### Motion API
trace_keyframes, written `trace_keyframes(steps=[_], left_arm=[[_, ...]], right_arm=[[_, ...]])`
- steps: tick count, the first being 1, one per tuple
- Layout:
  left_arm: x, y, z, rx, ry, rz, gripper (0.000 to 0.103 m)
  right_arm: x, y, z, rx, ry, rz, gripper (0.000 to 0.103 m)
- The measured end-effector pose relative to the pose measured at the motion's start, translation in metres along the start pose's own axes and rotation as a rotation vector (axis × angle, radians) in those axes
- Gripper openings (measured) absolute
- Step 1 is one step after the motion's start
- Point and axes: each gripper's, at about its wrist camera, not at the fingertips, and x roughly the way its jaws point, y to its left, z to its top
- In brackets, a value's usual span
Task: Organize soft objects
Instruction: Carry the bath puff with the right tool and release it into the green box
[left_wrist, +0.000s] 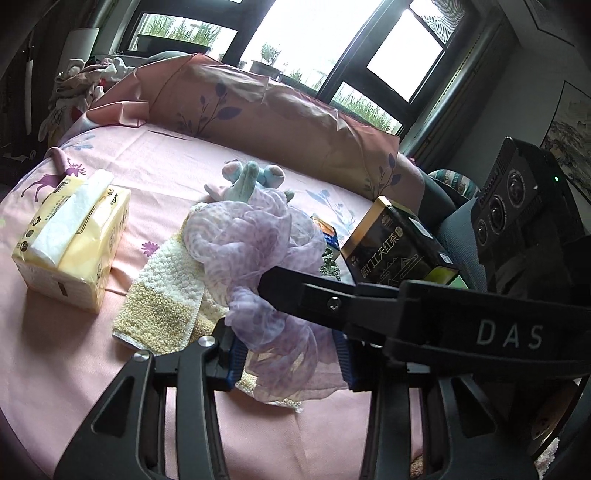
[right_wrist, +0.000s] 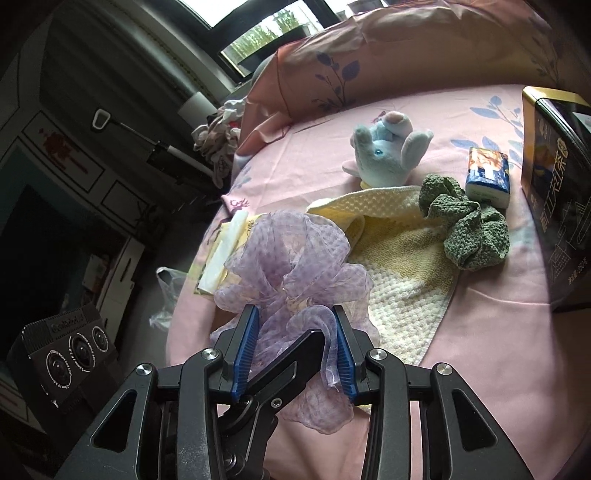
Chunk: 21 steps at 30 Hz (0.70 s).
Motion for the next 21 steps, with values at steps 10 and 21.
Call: trace_keyframes(steps=[10,21], left_arm=[[-0.025,-0.026,0.01,0.074,-0.065,-0.025,0.038],[-0.038,-0.078,0.024,0.193,-0.111,-0.043,0.038]], right_arm=[[-0.034,0.015,0.0,-0.032,-0.078,0.03,0.044],[-0.092,0.007,0.002,-0.029,-0.197,0.067,0.044]])
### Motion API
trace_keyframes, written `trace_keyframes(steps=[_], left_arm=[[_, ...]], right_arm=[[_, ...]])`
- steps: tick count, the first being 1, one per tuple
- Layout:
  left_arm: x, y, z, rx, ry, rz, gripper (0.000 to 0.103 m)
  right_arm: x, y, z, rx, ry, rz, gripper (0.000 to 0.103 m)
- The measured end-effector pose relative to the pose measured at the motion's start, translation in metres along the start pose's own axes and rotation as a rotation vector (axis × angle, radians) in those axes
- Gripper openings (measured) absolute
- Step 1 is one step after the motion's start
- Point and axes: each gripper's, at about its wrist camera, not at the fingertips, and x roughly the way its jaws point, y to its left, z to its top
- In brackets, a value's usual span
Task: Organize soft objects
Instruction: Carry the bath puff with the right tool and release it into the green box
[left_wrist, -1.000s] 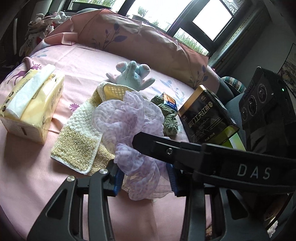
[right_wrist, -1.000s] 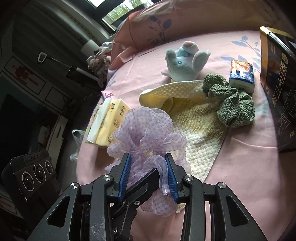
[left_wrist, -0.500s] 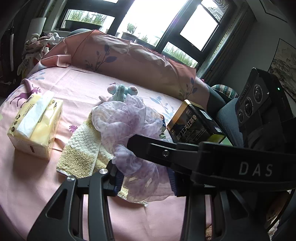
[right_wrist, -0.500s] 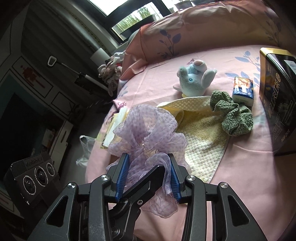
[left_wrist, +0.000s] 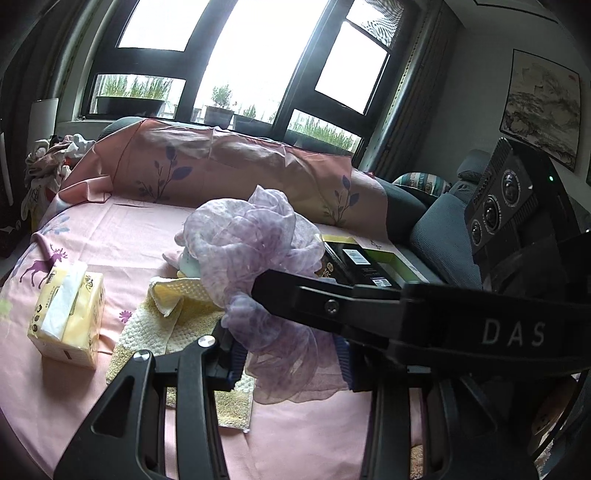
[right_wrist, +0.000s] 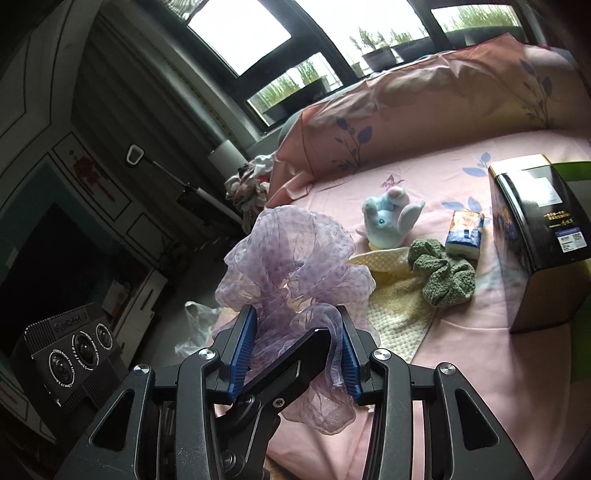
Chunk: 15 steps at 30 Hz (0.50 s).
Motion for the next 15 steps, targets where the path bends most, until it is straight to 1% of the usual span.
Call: trace_keyframes(steps=[5,10,15], left_arm=[[0.001,-0.023,0.007,0.041,-0.027,-0.03,0.038],[0.007,-0.052,0.013,0.094,-0.037,-0.06,0.038],[0.022,-0.082,0.014,0.126,-0.037,-0.097,0.04]], right_arm=[[-0.03,-0.004,0.003,0.0,-0.076,-0.01,0.044],[-0.059,-0.018,0.008,0.015,-0.136,-0.014,0.044],[-0.086,-0.037,0.009,0.041,-0.193,-0.053,0.045]])
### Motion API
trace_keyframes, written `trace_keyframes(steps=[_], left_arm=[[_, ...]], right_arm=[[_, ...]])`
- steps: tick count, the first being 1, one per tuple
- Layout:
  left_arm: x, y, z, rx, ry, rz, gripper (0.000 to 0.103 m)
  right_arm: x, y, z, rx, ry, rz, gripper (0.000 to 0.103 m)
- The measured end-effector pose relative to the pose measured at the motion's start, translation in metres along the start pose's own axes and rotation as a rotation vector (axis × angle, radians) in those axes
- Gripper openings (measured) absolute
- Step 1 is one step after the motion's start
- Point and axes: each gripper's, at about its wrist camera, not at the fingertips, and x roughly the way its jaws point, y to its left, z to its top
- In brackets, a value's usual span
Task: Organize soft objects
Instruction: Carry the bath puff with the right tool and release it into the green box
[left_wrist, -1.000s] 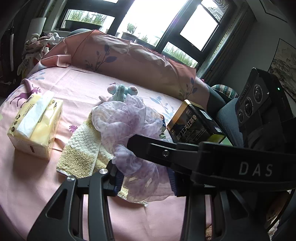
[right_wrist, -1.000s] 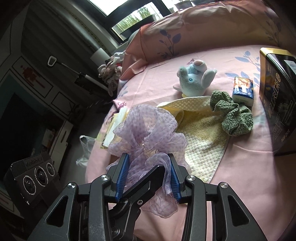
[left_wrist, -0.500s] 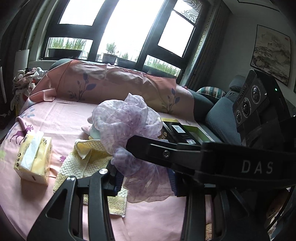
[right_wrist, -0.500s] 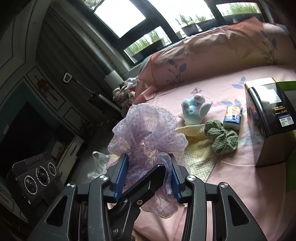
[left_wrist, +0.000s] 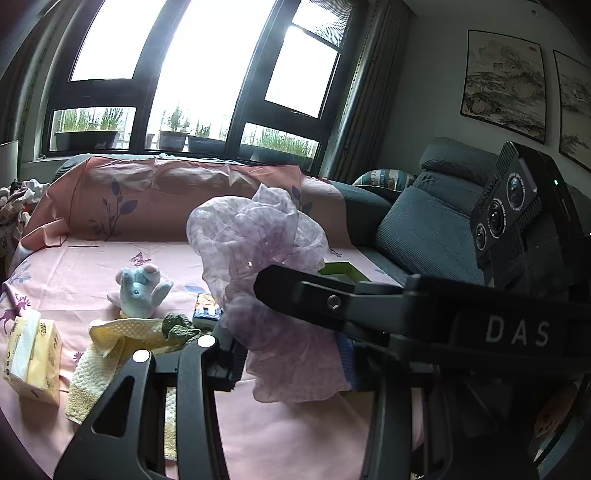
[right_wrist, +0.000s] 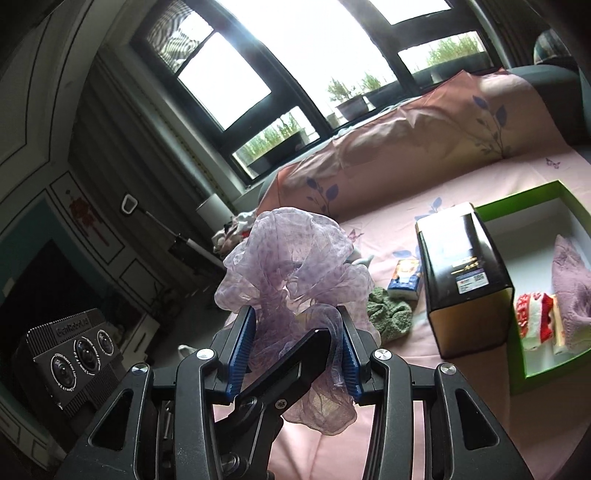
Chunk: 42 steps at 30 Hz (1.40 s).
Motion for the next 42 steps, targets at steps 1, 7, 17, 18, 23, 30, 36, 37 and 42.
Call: trace_keyframes(steps=[1,7,17,18,23,30,36,37,42], left_arm=[[0.004,-0.005,0.0,0.008,0.001,-0.01,0.04],[0.032,-0.036,0.007,0.059,0.024,-0.081,0.041],[0.081,-0.078,0.019,0.139,0.08,-0.195,0.044],[0.088,-0.082,0.021,0.148,0.091,-0.205,0.044],[0.123,-0.101,0.031,0.175,0.135,-0.204,0.047],[0.173,-0.108,0.023,0.156,0.236,-0.212,0.051],[0.204,-0.113,0.017,0.164,0.296,-0.226,0.051],[0.21,-0.114,0.015,0.166,0.312,-0.224,0.051],[0.228,-0.113,0.009,0.145,0.348,-0.224,0.051]], right_arm=[[-0.005,-0.004,0.001,0.002,-0.011,-0.011,0.046],[-0.032,-0.034,0.006,0.053,-0.086,-0.057,0.046],[-0.072,-0.077,0.017,0.153,-0.216,-0.133,0.046],[-0.075,-0.082,0.019,0.159,-0.228,-0.143,0.046],[-0.08,-0.115,0.034,0.205,-0.262,-0.148,0.046],[-0.076,-0.154,0.033,0.318,-0.264,-0.205,0.046],[-0.073,-0.183,0.031,0.392,-0.295,-0.216,0.046],[-0.071,-0.189,0.031,0.41,-0.292,-0.218,0.046],[-0.068,-0.203,0.031,0.436,-0.279,-0.251,0.046]])
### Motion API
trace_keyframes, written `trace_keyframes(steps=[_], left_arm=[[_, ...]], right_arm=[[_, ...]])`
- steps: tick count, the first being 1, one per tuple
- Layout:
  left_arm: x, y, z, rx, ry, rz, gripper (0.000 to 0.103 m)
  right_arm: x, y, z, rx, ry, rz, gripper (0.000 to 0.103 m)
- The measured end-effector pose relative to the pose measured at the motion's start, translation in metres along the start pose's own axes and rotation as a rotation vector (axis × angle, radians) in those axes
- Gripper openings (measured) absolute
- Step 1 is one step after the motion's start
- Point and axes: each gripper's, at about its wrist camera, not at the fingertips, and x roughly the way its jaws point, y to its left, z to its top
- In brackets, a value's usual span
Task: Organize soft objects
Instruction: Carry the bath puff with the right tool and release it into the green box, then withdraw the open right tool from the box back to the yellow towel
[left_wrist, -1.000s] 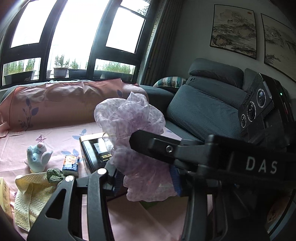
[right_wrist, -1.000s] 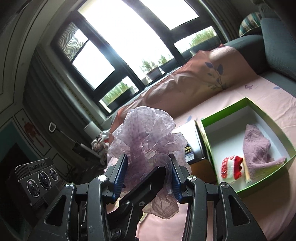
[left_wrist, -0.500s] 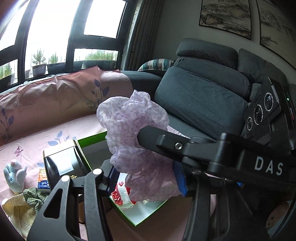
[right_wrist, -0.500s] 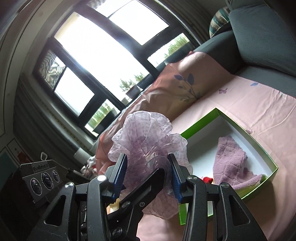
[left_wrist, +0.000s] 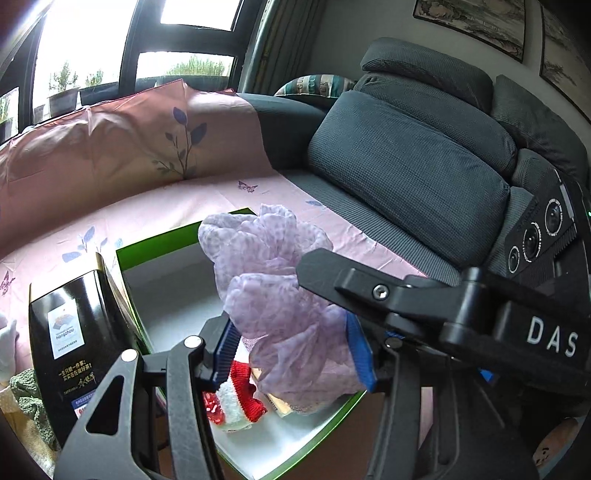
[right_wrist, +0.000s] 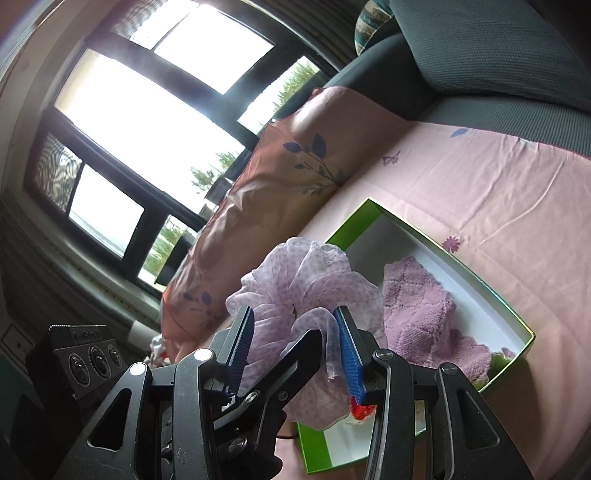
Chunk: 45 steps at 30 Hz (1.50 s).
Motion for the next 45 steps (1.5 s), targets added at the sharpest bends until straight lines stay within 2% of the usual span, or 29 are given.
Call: trace_keyframes(steps=[3,8,13,15,16,18,23,27,29,30,31,33,41,42,43,45], left_arm=[[0.013,0.002,0.002,-0.009,0.023,0.02,0.051],[0.028,0.011,0.0,-0.051,0.067,0.062,0.052],[0.019,0.02,-0.003,-0.133,0.075,0.024,0.052],[0.007,0.021,-0.004,-0.145,0.056,0.034,0.054],[0.001,0.022,-0.005,-0.15,0.048,0.037,0.055],[-0.013,0.024,-0.007,-0.165,0.03,0.012,0.055],[-0.058,0.02,-0.012,-0.156,-0.041,-0.026,0.061],[-0.098,0.022,-0.018,-0.138,-0.096,-0.014,0.07],[-0.118,0.031,-0.024,-0.159,-0.131,-0.012,0.071],[-0.127,0.037,-0.028,-0.174,-0.142,-0.006,0.072],[-0.135,0.043,-0.033,-0.186,-0.149,0.005,0.075],[-0.15,0.056,-0.044,-0.207,-0.16,0.047,0.084],[-0.21,0.125,-0.102,-0.351,-0.179,0.251,0.084],[-0.218,0.134,-0.11,-0.367,-0.182,0.267,0.084],[-0.224,0.142,-0.118,-0.386,-0.19,0.286,0.084],[-0.234,0.157,-0.133,-0.424,-0.197,0.331,0.084]], right_arm=[[0.006,-0.01,0.003,0.027,-0.021,-0.005,0.046],[0.018,-0.024,0.005,0.076,0.008,-0.04,0.046],[0.01,-0.021,0.004,0.065,-0.015,-0.068,0.046],[0.006,-0.017,0.002,0.053,-0.022,-0.086,0.048],[0.004,-0.015,0.001,0.043,-0.026,-0.105,0.053],[0.0,-0.008,-0.002,0.007,-0.031,-0.131,0.057],[-0.017,0.009,-0.01,-0.035,-0.081,-0.14,0.061],[-0.027,0.024,-0.022,-0.068,-0.116,-0.111,0.062],[-0.028,0.03,-0.026,-0.079,-0.115,-0.108,0.063],[-0.028,0.033,-0.029,-0.089,-0.113,-0.113,0.066],[-0.027,0.035,-0.031,-0.1,-0.112,-0.118,0.075],[-0.026,0.042,-0.035,-0.126,-0.108,-0.12,0.077],[-0.03,0.062,-0.046,-0.163,-0.125,-0.113,0.077],[-0.03,0.064,-0.047,-0.162,-0.126,-0.109,0.079],[-0.03,0.066,-0.048,-0.164,-0.121,-0.1,0.086],[-0.027,0.074,-0.052,-0.174,-0.106,-0.062,0.091]])
